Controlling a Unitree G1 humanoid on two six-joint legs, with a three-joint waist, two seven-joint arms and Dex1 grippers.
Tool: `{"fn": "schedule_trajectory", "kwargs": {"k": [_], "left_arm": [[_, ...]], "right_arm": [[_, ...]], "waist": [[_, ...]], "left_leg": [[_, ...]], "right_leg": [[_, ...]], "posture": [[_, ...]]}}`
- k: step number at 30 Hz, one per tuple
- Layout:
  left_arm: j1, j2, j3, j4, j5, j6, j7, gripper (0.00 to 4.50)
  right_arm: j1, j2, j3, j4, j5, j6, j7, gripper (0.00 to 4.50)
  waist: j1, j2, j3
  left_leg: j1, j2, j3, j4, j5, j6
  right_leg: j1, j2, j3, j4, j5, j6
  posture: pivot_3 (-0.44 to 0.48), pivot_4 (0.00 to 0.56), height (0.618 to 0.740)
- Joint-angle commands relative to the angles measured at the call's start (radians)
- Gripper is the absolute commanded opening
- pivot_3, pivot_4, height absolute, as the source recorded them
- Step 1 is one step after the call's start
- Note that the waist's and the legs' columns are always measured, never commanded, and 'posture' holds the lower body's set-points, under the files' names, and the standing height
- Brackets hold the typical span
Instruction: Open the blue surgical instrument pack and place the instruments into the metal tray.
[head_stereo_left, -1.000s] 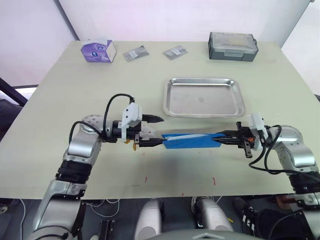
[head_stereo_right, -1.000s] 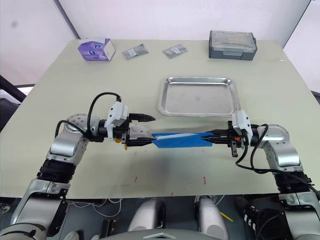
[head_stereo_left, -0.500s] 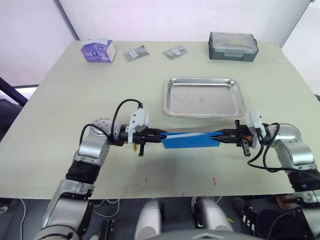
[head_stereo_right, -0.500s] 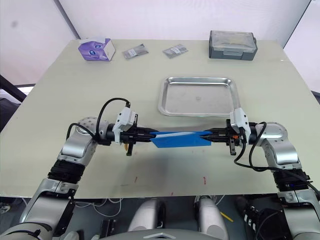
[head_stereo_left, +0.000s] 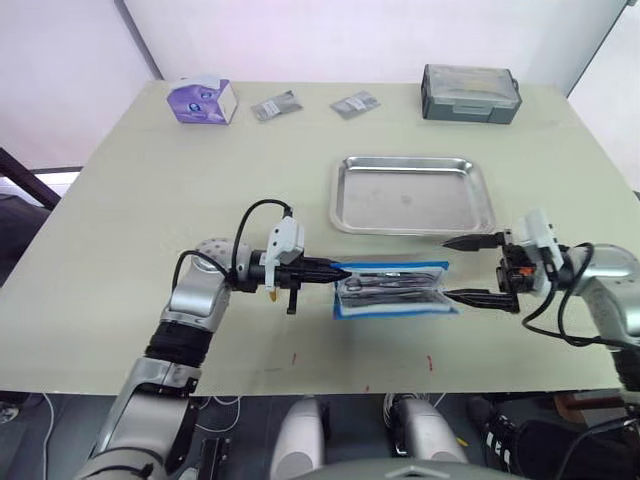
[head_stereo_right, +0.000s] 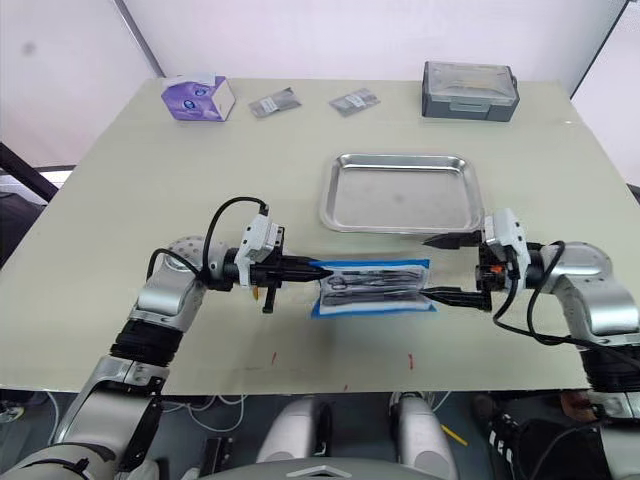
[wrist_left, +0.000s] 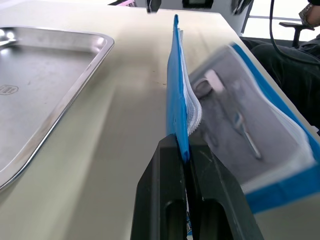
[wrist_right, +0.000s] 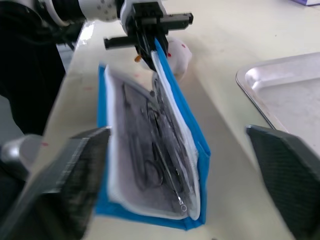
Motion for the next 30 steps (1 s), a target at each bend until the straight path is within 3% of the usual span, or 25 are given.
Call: {"fn": "schedule_trajectory", "kwargs": {"k": [1,6,9,10,12,16,18,30], "left_arm": [[-0.028,-0.015,-0.001,0.017,0.006,-0.029,-0.005,0.0],[-0.066,-0.045,-0.01,0.073,0.023,-0.058,-0.008,0.0],[-0.114,-0.074,-0.01,0.138,0.04,-0.087,0.003,0.0],[-0.126,-0.081,-0.009,0.152,0.042,-0.09,0.004,0.0],[-0.14,-0.091,-0.009,0.169,0.045,-0.095,0.002,0.0],[-0.161,-0.11,-0.011,0.204,0.055,-0.115,0.0,0.0],[-0.167,-0.116,-0.011,0.217,0.059,-0.124,0.0,0.0],[-0.157,-0.11,-0.001,0.253,0.072,-0.158,0.0,0.0]], "right_arm": [[0.005,-0.022,-0.063,-0.092,0.101,0.099,-0.03,4.49],[0.022,-0.005,-0.09,-0.175,0.156,0.16,-0.1,4.49],[0.027,0.031,-0.088,-0.216,0.192,0.185,-0.15,3.88],[0.03,0.037,-0.083,-0.224,0.194,0.189,-0.155,3.27],[0.038,0.045,-0.076,-0.236,0.193,0.191,-0.163,2.61],[0.062,0.067,-0.035,-0.249,0.16,0.175,-0.18,0.67],[0.083,0.071,-0.011,-0.255,0.14,0.164,-0.184,0.05],[0.209,0.049,0.069,-0.216,-0.005,0.062,-0.156,0.05]], "waist": [[0.0,0.0,0.0],[0.002,0.0,0.0],[0.005,0.0,0.0],[0.005,0.0,0.0],[0.005,0.0,0.0],[0.005,0.0,0.0],[0.005,0.0,0.0],[0.004,0.0,0.0]], "left_leg": [[0.0,0.0,0.0,0.0,0.0,0.0],[0.0,0.0,-0.001,0.0,0.0,0.0],[-0.001,0.0,-0.001,0.0,0.0,0.0],[-0.001,0.0,-0.001,0.001,0.0,0.0],[-0.001,0.0,-0.001,0.001,0.0,0.0],[-0.001,0.0,-0.001,0.001,0.0,0.0],[-0.001,0.0,-0.002,0.001,0.0,0.0],[-0.001,0.0,-0.002,0.001,0.0,0.0]], "right_leg": [[0.0,0.0,0.0,0.0,0.0,0.0],[0.0,0.0,0.0,0.0,0.0,0.0],[0.0,0.0,-0.001,-0.001,0.0,0.0],[0.0,0.0,-0.001,0.0,0.0,0.0],[0.0,0.0,-0.001,-0.001,0.0,0.0],[0.0,0.0,-0.001,-0.001,0.0,0.0],[0.0,0.0,-0.001,0.0,0.0,0.0],[0.0,0.0,-0.001,-0.001,0.0,0.0]], "posture": [[0.0,0.15,0.731],[0.0,0.15,0.731],[0.0,0.15,0.731],[0.0,0.15,0.731],[0.0,0.15,0.731],[0.0,0.15,0.731],[0.0,0.15,0.731],[0.0,0.15,0.731]]}}
